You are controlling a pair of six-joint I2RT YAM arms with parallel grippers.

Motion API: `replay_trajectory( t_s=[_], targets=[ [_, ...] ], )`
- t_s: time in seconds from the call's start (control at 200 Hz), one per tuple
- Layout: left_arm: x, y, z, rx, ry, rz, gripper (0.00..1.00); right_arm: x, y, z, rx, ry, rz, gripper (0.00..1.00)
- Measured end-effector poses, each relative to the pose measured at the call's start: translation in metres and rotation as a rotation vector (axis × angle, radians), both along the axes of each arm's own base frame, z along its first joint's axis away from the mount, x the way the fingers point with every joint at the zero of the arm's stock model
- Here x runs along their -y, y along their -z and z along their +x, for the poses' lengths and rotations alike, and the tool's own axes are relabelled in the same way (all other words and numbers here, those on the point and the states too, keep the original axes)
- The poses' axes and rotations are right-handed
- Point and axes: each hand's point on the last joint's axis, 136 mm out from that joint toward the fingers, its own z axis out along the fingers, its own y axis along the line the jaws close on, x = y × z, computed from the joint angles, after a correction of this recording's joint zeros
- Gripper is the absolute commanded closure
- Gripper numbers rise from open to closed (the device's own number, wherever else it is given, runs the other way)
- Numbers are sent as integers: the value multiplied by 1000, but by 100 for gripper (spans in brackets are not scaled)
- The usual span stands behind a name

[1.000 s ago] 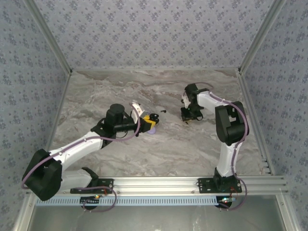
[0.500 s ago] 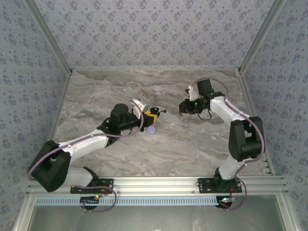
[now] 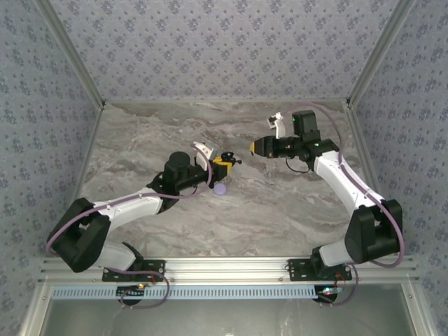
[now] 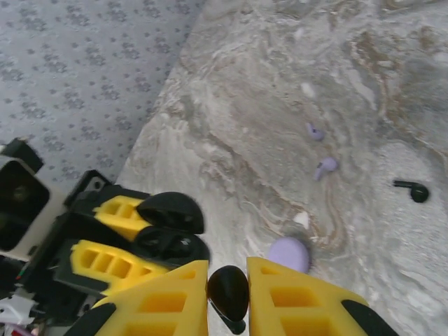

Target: Insert the wireless bluetooth earbuds into the charging case

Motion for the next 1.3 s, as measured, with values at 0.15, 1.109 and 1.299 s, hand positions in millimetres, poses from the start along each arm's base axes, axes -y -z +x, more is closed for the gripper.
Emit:
replay_trajectory(
  t_s=[0.15,1.109,1.299],
  targets=[
    [2,-10,0,26,6,-33,87,-16,-18,-10,41,-42,31,80],
    [12,-42,-10,113,58,-176,87,-44,-58,-28,150,-101,116,80],
    [14,-44,-11,115,65,-188,87,-44,-58,-27,148,-100,117,81]
  ],
)
